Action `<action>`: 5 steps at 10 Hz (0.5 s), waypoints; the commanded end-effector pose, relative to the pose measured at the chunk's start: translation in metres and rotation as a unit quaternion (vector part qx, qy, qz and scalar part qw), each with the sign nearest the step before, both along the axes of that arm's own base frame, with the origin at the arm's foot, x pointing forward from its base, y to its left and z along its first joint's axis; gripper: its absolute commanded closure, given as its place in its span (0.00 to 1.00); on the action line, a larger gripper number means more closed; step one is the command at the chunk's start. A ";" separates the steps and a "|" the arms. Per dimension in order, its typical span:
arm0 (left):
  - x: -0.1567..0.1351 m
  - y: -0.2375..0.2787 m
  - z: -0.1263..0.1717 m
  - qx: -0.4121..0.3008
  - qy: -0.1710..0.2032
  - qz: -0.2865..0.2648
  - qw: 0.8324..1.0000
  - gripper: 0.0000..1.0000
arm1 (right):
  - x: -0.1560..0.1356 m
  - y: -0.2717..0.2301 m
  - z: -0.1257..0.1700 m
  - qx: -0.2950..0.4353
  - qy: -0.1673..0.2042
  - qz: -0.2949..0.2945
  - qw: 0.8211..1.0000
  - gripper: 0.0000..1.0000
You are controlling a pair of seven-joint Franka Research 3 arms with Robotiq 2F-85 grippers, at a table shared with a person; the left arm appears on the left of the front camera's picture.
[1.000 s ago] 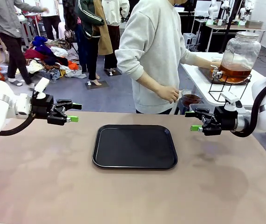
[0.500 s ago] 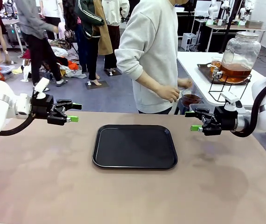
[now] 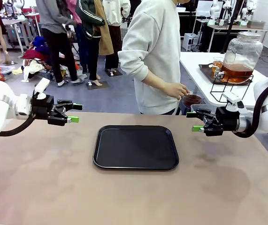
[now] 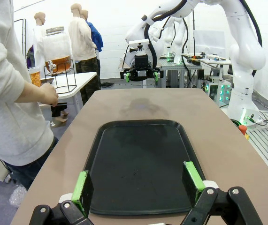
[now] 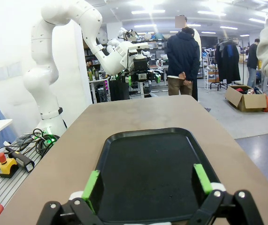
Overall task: Pour the drink into the iced cup.
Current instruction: Open the gripper to release the iced cup you were holding.
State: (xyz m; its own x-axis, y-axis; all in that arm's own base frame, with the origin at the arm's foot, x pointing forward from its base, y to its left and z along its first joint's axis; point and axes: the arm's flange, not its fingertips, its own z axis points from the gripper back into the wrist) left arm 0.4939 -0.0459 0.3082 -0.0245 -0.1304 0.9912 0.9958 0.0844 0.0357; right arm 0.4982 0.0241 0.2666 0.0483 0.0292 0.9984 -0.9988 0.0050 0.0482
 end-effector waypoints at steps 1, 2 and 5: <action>0.000 -0.001 0.002 -0.004 0.001 0.004 1.000 0.00 | 0.002 0.000 0.004 0.000 0.002 0.002 1.000 0.00; 0.000 -0.001 0.002 -0.004 0.001 0.004 1.000 0.00 | 0.002 0.000 0.004 0.000 0.002 0.002 1.000 0.00; 0.000 -0.001 0.002 -0.004 0.001 0.004 1.000 0.00 | 0.002 0.000 0.004 0.000 0.002 0.002 1.000 0.00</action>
